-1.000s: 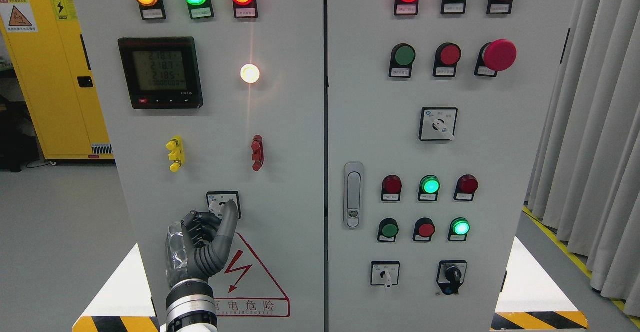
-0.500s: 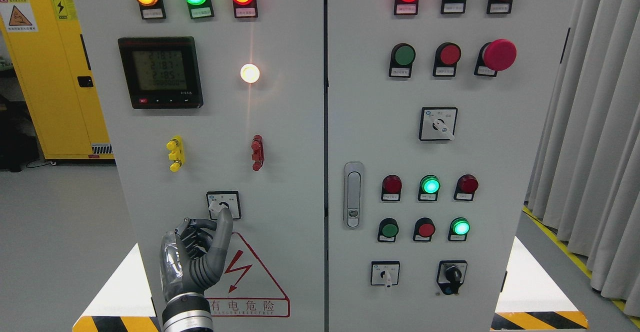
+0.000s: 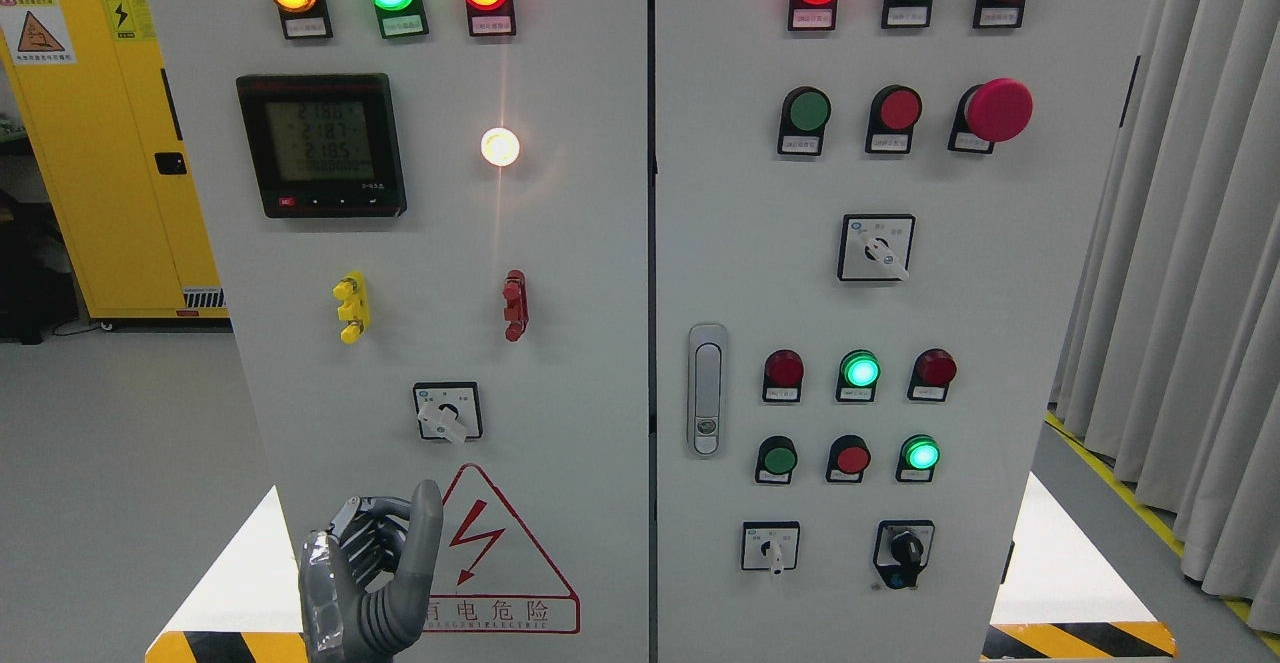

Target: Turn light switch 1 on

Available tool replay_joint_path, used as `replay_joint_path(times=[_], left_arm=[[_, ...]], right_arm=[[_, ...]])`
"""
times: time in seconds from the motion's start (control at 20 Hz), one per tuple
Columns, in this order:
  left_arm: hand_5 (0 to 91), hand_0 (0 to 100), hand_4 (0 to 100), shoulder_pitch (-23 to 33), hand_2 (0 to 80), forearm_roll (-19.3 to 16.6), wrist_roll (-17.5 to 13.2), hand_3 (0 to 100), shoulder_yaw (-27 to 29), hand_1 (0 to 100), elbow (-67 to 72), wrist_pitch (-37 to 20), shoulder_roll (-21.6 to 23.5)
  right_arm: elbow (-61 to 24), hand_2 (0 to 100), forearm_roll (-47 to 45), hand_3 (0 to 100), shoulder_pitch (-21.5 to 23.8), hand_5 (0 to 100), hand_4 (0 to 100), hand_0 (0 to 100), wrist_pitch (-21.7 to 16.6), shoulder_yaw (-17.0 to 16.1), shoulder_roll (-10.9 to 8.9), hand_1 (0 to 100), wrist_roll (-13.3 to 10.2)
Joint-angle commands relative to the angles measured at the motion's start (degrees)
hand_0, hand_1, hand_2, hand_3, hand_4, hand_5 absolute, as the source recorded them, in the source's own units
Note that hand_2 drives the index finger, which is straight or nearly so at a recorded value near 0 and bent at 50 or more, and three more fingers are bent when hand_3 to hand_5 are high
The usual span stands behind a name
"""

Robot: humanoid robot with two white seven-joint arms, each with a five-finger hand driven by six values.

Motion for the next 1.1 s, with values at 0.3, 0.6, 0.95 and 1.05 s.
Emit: replay_joint_path(times=[0.3, 0.6, 0.95, 1.05], left_arm=[[84.6, 7, 95, 22.05, 60.7, 13.06, -9.45, 97, 6.66, 36, 13.01, -14.35, 4.68], [69.6, 6, 86, 23.81, 52.0, 13.94, -16.40, 89, 12.55, 32, 40.68, -23.51, 5.47], [37.8, 5, 64, 23.46, 30.5, 14.56, -29.51, 64, 12.12, 40, 71.55, -25.37, 5.38], [12.1, 18, 47, 22.94, 17.3, 14.56, -30.91, 43, 11.94, 43, 77.87, -25.28, 5.21]], right_arm=[[0.00, 4, -1.67, 0, 0.01, 0, 0, 0, 0.05, 0.00, 0.00, 50, 0.04], [0.00, 4, -1.67, 0, 0.01, 0, 0, 0, 0.05, 0.00, 0.00, 50, -0.05], [0.00, 4, -1.67, 0, 0.01, 0, 0, 0, 0.05, 0.00, 0.00, 50, 0.04], [0.00, 4, -1.67, 0, 0.01, 0, 0, 0, 0.05, 0.00, 0.00, 50, 0.04]])
